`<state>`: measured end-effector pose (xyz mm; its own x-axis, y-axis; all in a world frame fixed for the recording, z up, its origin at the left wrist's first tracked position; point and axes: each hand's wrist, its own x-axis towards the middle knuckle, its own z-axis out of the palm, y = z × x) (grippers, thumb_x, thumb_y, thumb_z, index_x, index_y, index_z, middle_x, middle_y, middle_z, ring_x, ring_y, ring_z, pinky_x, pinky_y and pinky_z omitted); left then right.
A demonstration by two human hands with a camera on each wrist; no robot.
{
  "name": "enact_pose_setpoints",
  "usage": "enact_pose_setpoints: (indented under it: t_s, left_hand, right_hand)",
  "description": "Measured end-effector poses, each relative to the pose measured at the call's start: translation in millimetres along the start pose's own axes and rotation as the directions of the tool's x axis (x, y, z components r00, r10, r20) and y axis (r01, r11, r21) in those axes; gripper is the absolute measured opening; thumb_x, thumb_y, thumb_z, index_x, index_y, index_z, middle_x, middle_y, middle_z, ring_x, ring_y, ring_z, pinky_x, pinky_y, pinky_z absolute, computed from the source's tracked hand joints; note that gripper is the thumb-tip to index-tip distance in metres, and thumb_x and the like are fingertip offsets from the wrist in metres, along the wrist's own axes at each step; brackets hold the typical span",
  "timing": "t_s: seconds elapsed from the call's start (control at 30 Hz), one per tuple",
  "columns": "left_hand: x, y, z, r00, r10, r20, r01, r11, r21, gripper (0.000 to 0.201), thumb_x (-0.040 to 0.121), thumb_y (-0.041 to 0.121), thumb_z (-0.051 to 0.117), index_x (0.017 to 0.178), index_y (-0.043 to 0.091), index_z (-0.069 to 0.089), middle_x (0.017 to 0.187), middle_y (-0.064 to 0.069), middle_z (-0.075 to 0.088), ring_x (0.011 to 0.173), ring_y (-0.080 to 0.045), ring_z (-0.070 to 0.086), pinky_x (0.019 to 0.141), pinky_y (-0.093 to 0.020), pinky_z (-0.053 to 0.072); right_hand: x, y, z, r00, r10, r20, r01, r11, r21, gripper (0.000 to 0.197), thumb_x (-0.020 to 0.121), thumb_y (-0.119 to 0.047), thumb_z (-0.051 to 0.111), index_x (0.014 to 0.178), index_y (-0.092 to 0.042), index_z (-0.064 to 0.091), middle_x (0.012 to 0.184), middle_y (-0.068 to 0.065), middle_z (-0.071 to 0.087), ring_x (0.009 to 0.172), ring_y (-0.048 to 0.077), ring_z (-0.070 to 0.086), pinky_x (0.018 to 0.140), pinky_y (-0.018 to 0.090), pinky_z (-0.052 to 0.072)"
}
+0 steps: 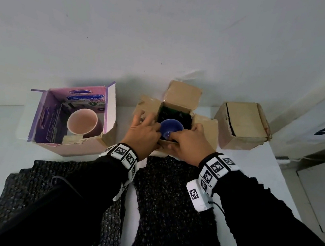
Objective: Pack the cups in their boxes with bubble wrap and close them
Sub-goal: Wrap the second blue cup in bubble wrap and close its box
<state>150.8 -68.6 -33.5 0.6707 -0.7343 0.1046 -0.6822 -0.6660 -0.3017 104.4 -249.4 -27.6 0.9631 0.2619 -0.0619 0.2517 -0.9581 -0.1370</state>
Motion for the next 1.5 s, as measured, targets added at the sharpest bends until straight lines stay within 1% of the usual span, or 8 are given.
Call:
enact_pose_setpoints:
  t_s: [0.23, 0.5, 0.63, 0.83, 0.97, 1.1, 1.37, 1.5]
  left_hand:
    - [-4, 4, 7, 0.998, 0.053, -0.028, -0.055, 0.994, -0.09, 0.035, 0.065, 0.04, 0.078, 0.091, 0.021, 0.063, 0.08, 0.001, 0.065, 0.086, -0.026, 0.06, 0.103, -0.052, 0.021]
    - [-6, 6, 11, 0.999, 0.033, -0.017, -0.035, 0.992, -0.121, 0.031, 0.066, 0.039, 0.082, 0.084, 0.02, 0.065, 0.079, 0.002, 0.063, 0.083, -0.025, 0.06, 0.101, -0.051, 0.026]
    - [-6, 12, 5, 0.998, -0.032, 0.061, 0.039, 0.993, -0.113, 0.027, 0.076, 0.044, 0.072, 0.092, 0.023, 0.071, 0.095, 0.003, 0.063, 0.102, -0.024, 0.055, 0.104, -0.052, 0.023]
    - [-17, 25, 0, 0.994, -0.101, 0.037, 0.103, 0.993, -0.061, 0.045, 0.08, 0.053, 0.059, 0.11, 0.021, 0.064, 0.115, 0.0, 0.054, 0.116, -0.027, 0.043, 0.103, -0.049, 0.021]
    - [-43, 34, -3, 0.992, -0.104, -0.069, 0.093, 0.984, -0.151, 0.062, 0.077, 0.051, 0.064, 0.126, 0.014, 0.054, 0.122, -0.004, 0.055, 0.114, -0.027, 0.047, 0.095, -0.044, 0.032]
    - [-73, 47, -7, 0.991, -0.088, -0.105, 0.058, 0.962, -0.265, 0.073, 0.073, 0.053, 0.067, 0.133, 0.016, 0.048, 0.133, -0.006, 0.052, 0.118, -0.028, 0.049, 0.093, -0.046, 0.038]
    - [-110, 57, -10, 0.999, 0.03, -0.026, -0.036, 0.951, -0.307, 0.063, 0.072, 0.056, 0.07, 0.124, 0.023, 0.058, 0.128, -0.002, 0.056, 0.115, -0.026, 0.053, 0.09, -0.045, 0.044]
    - [-114, 63, -16, 0.982, 0.129, 0.141, -0.076, 0.94, -0.332, 0.069, 0.081, 0.052, 0.064, 0.141, 0.028, 0.04, 0.144, 0.002, 0.041, 0.127, -0.023, 0.043, 0.102, -0.041, 0.034]
  right_hand:
    - [-11, 4, 1, 0.999, -0.023, -0.039, 0.017, 0.987, -0.16, 0.027, 0.096, -0.04, 0.043, 0.11, -0.021, 0.055, 0.096, 0.002, 0.067, 0.097, 0.025, 0.055, 0.094, 0.041, 0.021]
    - [-21, 23, 12, 0.997, -0.034, -0.072, 0.017, 0.976, -0.218, 0.035, 0.085, -0.046, 0.057, 0.102, -0.015, 0.061, 0.108, 0.002, 0.07, 0.13, 0.021, 0.045, 0.099, 0.05, 0.015]
    - [-23, 20, 10, 0.998, -0.035, -0.061, 0.021, 0.978, -0.208, 0.035, 0.087, -0.043, 0.057, 0.11, -0.017, 0.058, 0.117, 0.001, 0.066, 0.136, 0.02, 0.037, 0.1, 0.047, 0.012]
    - [-63, 15, 5, 0.958, 0.035, -0.284, -0.013, 0.997, 0.079, 0.017, 0.082, -0.032, 0.062, 0.096, -0.024, 0.056, 0.099, -0.007, 0.058, 0.094, 0.018, 0.051, 0.08, 0.034, 0.038]
    - [-102, 3, 17, 0.978, 0.207, 0.01, -0.201, 0.935, 0.292, 0.022, 0.081, -0.046, 0.064, 0.083, -0.026, 0.055, 0.083, -0.01, 0.055, 0.081, 0.016, 0.056, 0.073, 0.033, 0.046]
    - [-140, -33, 49, 0.866, 0.485, 0.12, -0.5, 0.847, 0.179, 0.068, 0.058, -0.088, 0.049, 0.091, -0.029, 0.045, 0.098, -0.007, 0.044, 0.092, 0.016, 0.046, 0.081, 0.038, 0.043]
    - [-165, -65, 78, 0.864, 0.491, 0.112, -0.504, 0.852, 0.145, 0.011, 0.089, -0.036, 0.055, 0.098, -0.036, 0.061, 0.116, -0.006, 0.051, 0.117, 0.021, 0.042, 0.094, 0.038, 0.032]
    - [-170, -65, 77, 0.799, 0.592, 0.108, -0.601, 0.792, 0.109, 0.044, 0.081, -0.054, 0.062, 0.112, -0.027, 0.048, 0.116, -0.002, 0.052, 0.112, 0.022, 0.05, 0.092, 0.039, 0.037]
